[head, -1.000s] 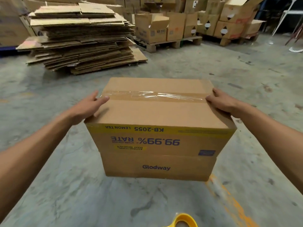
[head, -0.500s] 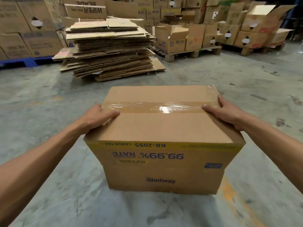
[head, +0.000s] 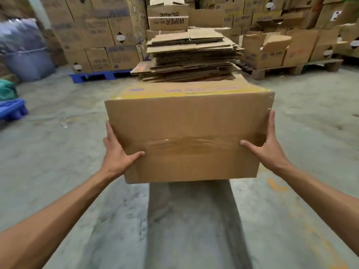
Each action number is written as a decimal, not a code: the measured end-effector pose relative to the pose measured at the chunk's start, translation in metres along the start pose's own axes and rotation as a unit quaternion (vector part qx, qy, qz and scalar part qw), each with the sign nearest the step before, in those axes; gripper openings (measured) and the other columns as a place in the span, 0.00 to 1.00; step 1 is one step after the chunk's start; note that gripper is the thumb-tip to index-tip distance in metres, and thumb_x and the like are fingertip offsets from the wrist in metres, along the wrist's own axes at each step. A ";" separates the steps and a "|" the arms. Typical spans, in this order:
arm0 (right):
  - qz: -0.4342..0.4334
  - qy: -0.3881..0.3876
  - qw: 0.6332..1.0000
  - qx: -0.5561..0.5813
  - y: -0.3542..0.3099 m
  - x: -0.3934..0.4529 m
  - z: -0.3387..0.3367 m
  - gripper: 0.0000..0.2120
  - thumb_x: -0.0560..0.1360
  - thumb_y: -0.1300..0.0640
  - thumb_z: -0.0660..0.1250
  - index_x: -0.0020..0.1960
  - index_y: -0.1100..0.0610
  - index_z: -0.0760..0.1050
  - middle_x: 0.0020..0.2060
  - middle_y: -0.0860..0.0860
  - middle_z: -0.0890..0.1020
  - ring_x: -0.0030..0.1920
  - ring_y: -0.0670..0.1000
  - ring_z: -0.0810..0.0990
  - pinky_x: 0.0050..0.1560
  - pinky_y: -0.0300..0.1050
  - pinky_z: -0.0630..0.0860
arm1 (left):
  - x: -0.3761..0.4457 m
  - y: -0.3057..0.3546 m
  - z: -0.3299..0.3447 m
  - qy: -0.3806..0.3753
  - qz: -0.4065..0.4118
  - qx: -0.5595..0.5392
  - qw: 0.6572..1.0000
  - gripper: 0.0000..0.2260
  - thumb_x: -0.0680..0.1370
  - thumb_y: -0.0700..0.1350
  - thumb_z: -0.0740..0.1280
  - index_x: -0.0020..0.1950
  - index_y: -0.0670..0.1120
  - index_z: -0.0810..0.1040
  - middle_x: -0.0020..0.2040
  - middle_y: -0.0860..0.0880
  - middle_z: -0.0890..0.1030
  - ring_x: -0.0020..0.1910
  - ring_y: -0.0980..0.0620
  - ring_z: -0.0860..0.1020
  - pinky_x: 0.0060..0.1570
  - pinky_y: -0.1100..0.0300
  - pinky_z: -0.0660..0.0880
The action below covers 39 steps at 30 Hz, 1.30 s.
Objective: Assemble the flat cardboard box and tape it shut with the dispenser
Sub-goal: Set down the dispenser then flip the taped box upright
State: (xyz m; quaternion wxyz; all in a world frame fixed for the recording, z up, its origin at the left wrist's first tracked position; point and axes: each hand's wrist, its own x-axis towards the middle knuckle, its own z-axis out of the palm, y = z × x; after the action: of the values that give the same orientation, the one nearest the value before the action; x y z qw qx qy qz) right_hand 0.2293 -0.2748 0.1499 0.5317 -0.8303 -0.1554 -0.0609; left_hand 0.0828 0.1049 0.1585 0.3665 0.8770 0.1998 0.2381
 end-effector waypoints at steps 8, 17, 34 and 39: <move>0.056 -0.053 0.997 0.018 0.056 -0.042 0.022 0.47 0.74 0.45 0.71 0.75 0.31 0.38 0.72 0.38 0.61 0.70 0.44 0.67 0.70 0.49 0.65 | -0.074 -0.082 0.024 -0.087 -0.076 -0.025 0.993 0.53 0.68 0.61 0.74 0.78 0.52 0.39 0.77 0.48 0.52 0.75 0.48 0.59 0.74 0.50 0.59; 0.099 -0.013 0.988 0.114 0.056 -0.039 0.014 0.22 0.72 0.31 0.61 0.58 0.44 0.75 0.53 0.48 0.81 0.53 0.49 0.79 0.55 0.52 0.75 | -0.028 -0.078 0.004 -0.004 -0.149 -0.220 0.964 0.27 0.73 0.66 0.66 0.66 0.52 0.74 0.62 0.47 0.79 0.59 0.46 0.78 0.58 0.44 0.75; 0.252 -0.176 0.952 -0.008 0.008 0.055 -0.003 0.16 0.79 0.43 0.60 0.67 0.39 0.69 0.53 0.47 0.83 0.47 0.53 0.81 0.44 0.48 0.76 | 0.041 -0.049 -0.013 -0.208 -0.204 -0.101 0.951 0.42 0.76 0.58 0.67 0.80 0.57 0.43 0.76 0.51 0.62 0.62 0.48 0.75 0.52 0.53 0.77; 0.208 -0.135 0.966 0.077 0.019 0.042 0.007 0.28 0.80 0.48 0.64 0.76 0.39 0.57 0.53 0.46 0.82 0.45 0.51 0.84 0.36 0.45 0.80 | 0.037 -0.053 -0.002 -0.172 -0.184 -0.130 0.959 0.40 0.76 0.58 0.67 0.80 0.56 0.45 0.74 0.52 0.65 0.61 0.48 0.75 0.57 0.50 0.75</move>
State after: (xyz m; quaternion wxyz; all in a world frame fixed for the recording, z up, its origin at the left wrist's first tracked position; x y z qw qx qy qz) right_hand 0.2747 -0.2677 0.1417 0.5688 -0.8017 -0.0539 0.1754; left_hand 0.1021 0.1605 0.1306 0.5436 0.7977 0.2586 0.0358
